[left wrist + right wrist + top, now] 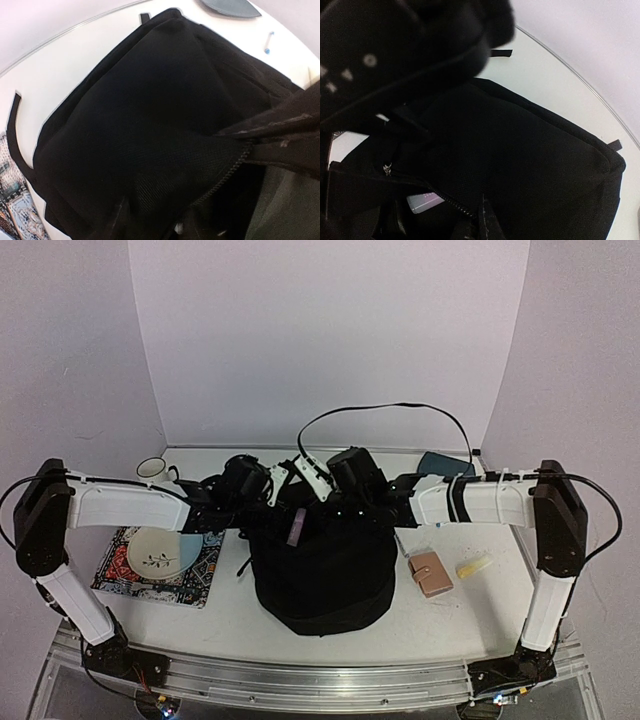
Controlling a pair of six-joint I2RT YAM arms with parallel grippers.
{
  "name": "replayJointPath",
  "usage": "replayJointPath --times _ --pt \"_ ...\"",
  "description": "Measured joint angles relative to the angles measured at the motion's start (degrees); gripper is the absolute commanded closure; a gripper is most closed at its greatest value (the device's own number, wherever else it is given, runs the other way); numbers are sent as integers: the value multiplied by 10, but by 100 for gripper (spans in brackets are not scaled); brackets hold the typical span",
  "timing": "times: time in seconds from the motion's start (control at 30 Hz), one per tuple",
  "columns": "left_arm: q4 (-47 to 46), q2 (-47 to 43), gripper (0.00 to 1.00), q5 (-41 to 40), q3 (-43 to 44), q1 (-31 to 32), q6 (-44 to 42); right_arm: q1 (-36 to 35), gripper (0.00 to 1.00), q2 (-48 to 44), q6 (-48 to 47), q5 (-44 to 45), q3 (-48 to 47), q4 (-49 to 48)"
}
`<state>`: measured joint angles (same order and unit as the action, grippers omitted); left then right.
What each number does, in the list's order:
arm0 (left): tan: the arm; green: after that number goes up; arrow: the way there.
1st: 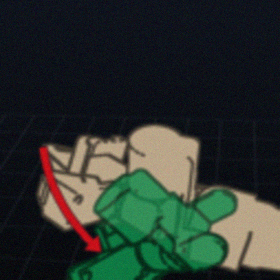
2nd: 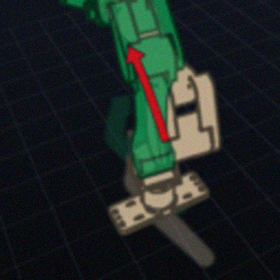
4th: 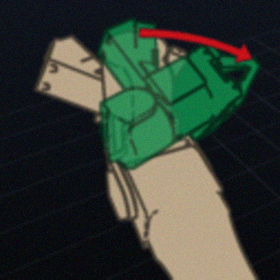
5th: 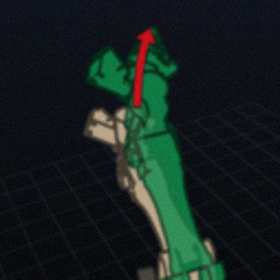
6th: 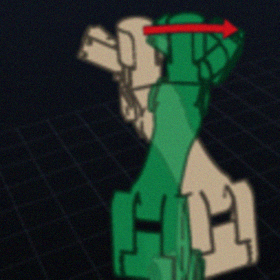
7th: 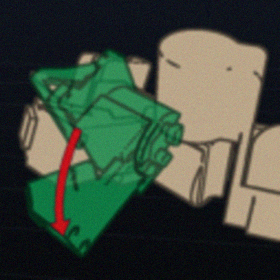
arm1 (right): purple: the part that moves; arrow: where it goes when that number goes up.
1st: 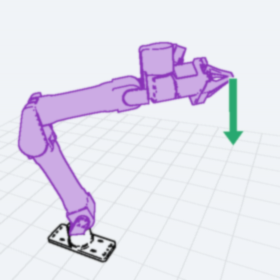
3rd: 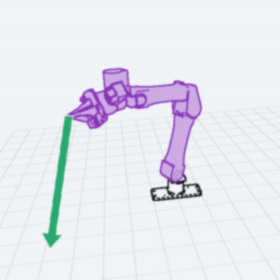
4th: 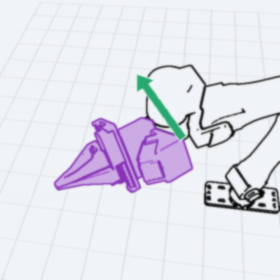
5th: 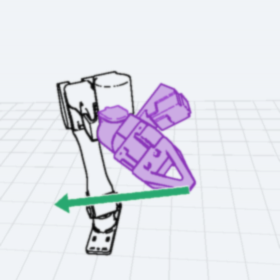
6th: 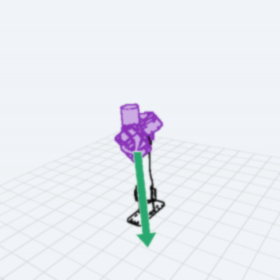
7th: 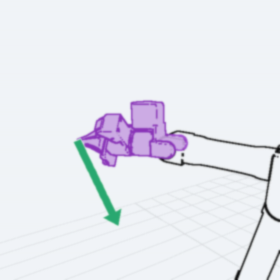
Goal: Pack the student bag
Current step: Pick up the lower front pocket of the student bag.
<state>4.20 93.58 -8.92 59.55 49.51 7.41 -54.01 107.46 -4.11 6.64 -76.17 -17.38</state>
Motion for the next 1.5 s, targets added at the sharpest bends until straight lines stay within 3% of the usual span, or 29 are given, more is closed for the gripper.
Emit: replayJointPath --times 0.1,0.3,0.6,0.8,1.0,1.27,1.5 --pt "4 0 100 -3 12 2 -5 2 92 0 18 0 -8 9" --pt "50 0 100 -2 52 3 1 3 69 -7 70 -8 -24 30" --pt "151 34 100 -3 130 3 0 33 46 -103 150 0 -18 126" --pt "172 42 100 -1 132 3 1 106 46 -190 205 26 37 205" --pt "174 58 100 -1 132 3 6 167 54 -190 238 41 93 280" --pt "174 65 100 -2 132 3 16 193 58 -102 253 23 111 309" --pt "174 65 100 1 132 2 29 207 62 9 256 5 70 317"
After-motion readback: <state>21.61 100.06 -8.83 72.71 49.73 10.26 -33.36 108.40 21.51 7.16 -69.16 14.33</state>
